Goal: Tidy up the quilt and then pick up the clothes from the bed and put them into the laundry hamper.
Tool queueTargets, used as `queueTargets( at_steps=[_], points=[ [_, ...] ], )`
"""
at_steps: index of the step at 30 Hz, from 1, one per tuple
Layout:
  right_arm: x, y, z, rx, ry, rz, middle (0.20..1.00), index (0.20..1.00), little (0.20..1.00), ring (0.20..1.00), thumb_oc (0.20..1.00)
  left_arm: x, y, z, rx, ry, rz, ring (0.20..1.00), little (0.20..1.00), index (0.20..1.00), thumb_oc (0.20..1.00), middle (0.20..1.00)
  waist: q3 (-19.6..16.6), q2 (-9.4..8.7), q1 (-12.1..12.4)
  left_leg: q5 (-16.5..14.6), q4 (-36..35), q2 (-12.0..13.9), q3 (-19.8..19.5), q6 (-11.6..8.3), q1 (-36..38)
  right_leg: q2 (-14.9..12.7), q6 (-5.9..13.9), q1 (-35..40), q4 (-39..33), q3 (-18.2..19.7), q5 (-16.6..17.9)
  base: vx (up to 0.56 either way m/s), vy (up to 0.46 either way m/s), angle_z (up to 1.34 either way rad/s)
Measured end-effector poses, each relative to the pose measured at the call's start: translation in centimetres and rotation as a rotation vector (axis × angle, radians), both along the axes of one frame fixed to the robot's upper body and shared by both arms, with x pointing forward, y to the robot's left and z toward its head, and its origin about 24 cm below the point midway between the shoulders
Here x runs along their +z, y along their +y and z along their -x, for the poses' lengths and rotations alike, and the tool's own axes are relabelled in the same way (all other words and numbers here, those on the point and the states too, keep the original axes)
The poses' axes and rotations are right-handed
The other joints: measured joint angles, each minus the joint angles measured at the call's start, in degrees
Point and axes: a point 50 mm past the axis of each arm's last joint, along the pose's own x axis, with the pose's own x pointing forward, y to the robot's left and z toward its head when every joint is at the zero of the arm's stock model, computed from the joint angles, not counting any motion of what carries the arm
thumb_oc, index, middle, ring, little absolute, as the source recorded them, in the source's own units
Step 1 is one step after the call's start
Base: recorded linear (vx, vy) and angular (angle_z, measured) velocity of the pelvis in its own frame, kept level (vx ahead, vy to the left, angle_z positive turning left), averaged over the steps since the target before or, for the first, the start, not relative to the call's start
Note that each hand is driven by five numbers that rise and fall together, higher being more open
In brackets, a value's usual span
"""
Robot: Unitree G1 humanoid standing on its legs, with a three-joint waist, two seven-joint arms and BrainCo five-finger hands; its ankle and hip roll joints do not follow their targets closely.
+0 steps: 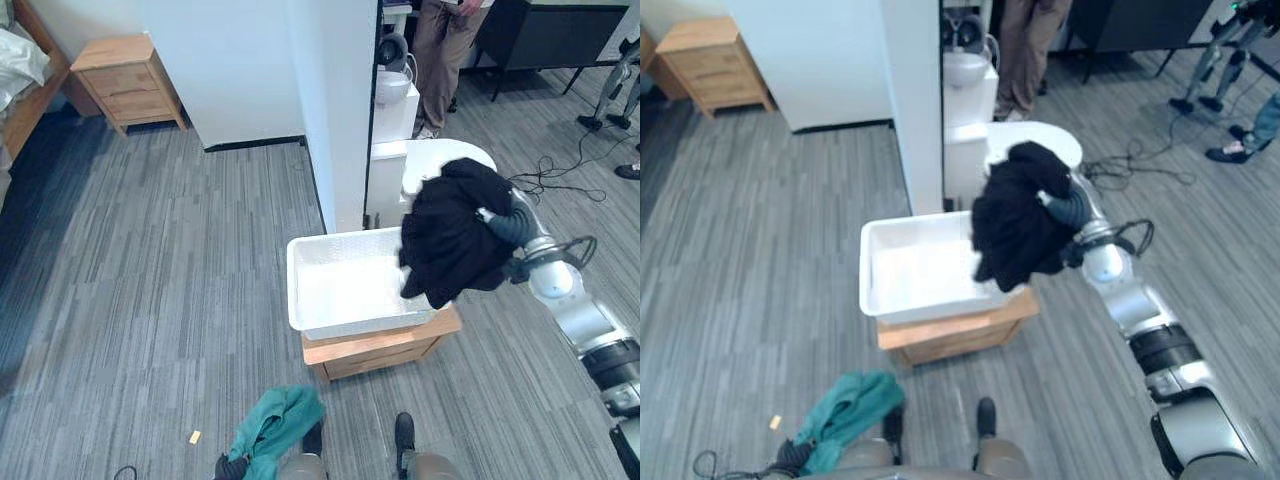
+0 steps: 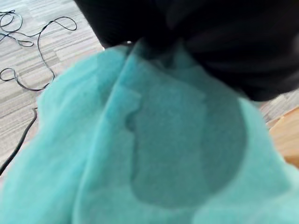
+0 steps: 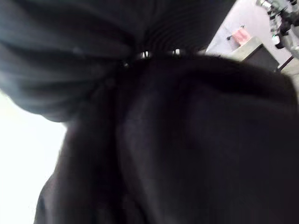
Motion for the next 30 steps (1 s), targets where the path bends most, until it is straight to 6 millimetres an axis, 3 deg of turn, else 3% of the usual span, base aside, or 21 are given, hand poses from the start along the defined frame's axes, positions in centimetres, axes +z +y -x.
queueTargets(
  at_steps=[4,8,9,11,12,14,18,20,22,24,25,27,30],
  points=[
    [0.5,2.0,-1.1,0.06,0.01,0.028,0.2,0.2,0.2,0.2,0.2,-0.1,-1.1,-0.5,0.009,-0.03,0.035,0.2,0.2,0.2,0.2,0.2,-0.19,0.98,0.09,0.34,0.13,0.48,-1.53,-0.55,-0.89,0.5,-0.58,0.11,0.01,-1.57,-0.32,0.03,-0.063,0.23],
    [-1.0,3.6,-2.2,0.08,0.082,0.034,0.2,0.2,0.2,0.2,0.2,0.1,-1.6,-1.2,0.05,-0.079,0.066,0.2,0.2,0.2,0.2,0.2,-0.26,2.05,0.94,0.56,0.13,0.43,-3.23,-0.79,-1.85,0.32,-0.82,0.18,0.01,-3.05,-0.48,0.02,-0.061,0.21],
    [-1.6,4.0,-2.5,0.079,0.102,0.021,1.0,1.0,1.0,1.0,1.0,0.2,-1.7,-1.6,0.046,-0.099,0.066,0.2,0.2,0.2,0.2,0.2,-0.14,2.41,1.73,0.64,0.14,0.5,-3.56,-0.8,-2.03,0.27,-0.85,0.13,0.0,-3.46,-0.49,0.03,-0.077,0.22],
    [-3.8,5.1,-3.2,0.063,0.189,-0.02,1.0,1.0,1.0,1.0,1.0,0.8,-2.1,-2.7,0.022,-0.162,0.071,0.2,0.2,0.2,0.2,0.2,-0.25,2.83,2.37,0.75,0.13,0.45,-4.66,-0.91,-2.12,0.34,-0.88,0.33,0.02,-4.18,-0.54,0.04,-0.054,0.21],
    [-5.7,5.1,-3.3,0.043,0.271,0.003,1.0,1.0,1.0,1.0,1.0,1.3,-2.6,-4.0,0.018,-0.226,0.093,0.2,0.2,0.2,0.2,0.2,-0.35,3.27,2.97,0.79,-0.07,0.53,-5.34,-1.24,-2.69,0.35,-1.14,0.44,0.03,-5.01,-0.71,0.03,-0.025,0.36],
    [-7.2,4.7,-3.3,0.02,0.348,0.046,1.0,1.0,1.0,1.0,1.0,2.6,-3.0,-6.3,0.005,-0.341,0.117,0.2,0.2,0.2,0.2,0.2,-0.4,3.88,4.34,1.03,0.08,0.48,-6.61,-1.2,-3.7,0.33,-1.18,0.09,0.08,-6.19,-0.73,0.03,-0.025,0.35],
    [-7.5,4.1,-3.3,-0.007,0.354,0.103,1.0,1.0,1.0,1.0,1.0,5.8,-2.5,-9.8,-0.056,-0.544,0.103,0.2,0.2,0.2,0.2,0.2,-0.32,4.25,5.06,1.64,0.12,0.25,-7.17,-1.07,-3.91,0.21,-1.19,0.17,0.11,-6.67,-0.73,0.01,-0.012,0.09],
    [-6.6,3.6,-3.2,-0.012,0.304,0.144,1.0,1.0,1.0,1.0,1.0,8.6,-1.9,-12.0,-0.116,-0.677,0.079,0.2,0.2,0.2,0.2,0.2,-0.3,4.24,4.75,1.68,0.11,0.06,-7.38,-1.05,-3.97,0.05,-1.19,0.18,0.05,-6.83,-0.73,0.03,-0.004,0.05],
    [-5.5,1.2,-1.8,-0.03,0.227,0.14,1.0,1.0,1.0,1.0,1.0,13.9,-1.0,-14.5,-0.269,-0.904,0.041,0.2,0.2,0.2,0.2,0.2,-0.29,4.19,4.49,1.7,0.11,-0.09,-7.43,-1.04,-3.59,-0.25,-1.18,0.59,0.06,-6.99,-0.74,0.07,0.014,0.09],
    [-4.6,-1.8,0.8,-0.078,0.144,0.109,1.0,1.0,1.0,1.0,1.0,17.7,-0.5,-15.7,-0.403,-1.015,-0.014,0.2,0.2,0.2,0.2,0.2,-0.2,4.03,4.17,1.48,0.11,-0.36,-7.57,-0.92,-3.23,-0.48,-1.61,1.09,0.09,-7.09,-1.04,0.08,0.021,0.03],
    [-4.7,-3.7,2.4,-0.115,0.127,0.135,1.0,1.0,1.0,1.0,1.0,20.3,0.7,-15.9,-0.448,-1.105,-0.071,0.2,0.2,0.2,0.2,0.2,-0.2,3.63,3.27,1.33,0.11,-0.57,-6.82,-0.86,-2.25,-0.64,-1.61,1.63,0.31,-6.32,-1.03,0.08,0.022,-0.18],
    [-5.8,-8.0,6.3,-0.261,0.134,0.139,1.0,1.0,1.0,1.0,1.0,23.8,1.5,-16.4,-0.471,-1.231,-0.137,0.2,0.2,0.2,0.2,0.2,-0.26,3.27,2.01,0.21,-0.25,-0.82,-5.48,-0.47,-0.41,-1.13,-1.87,3.1,0.05,-5.42,-1.25,0.09,0.02,-0.33],
    [-9.0,-11.5,10.6,-0.422,0.249,0.123,1.0,1.0,1.0,1.0,1.0,28.2,1.4,-16.8,-0.607,-1.366,-0.276,0.2,0.2,0.2,0.2,0.2,-0.49,1.83,-2.77,-0.9,-0.26,-0.74,-3.03,-0.56,1.27,-0.98,-1.85,3.02,0.03,-2.69,-1.26,0.04,0.011,-0.48]
  ],
)
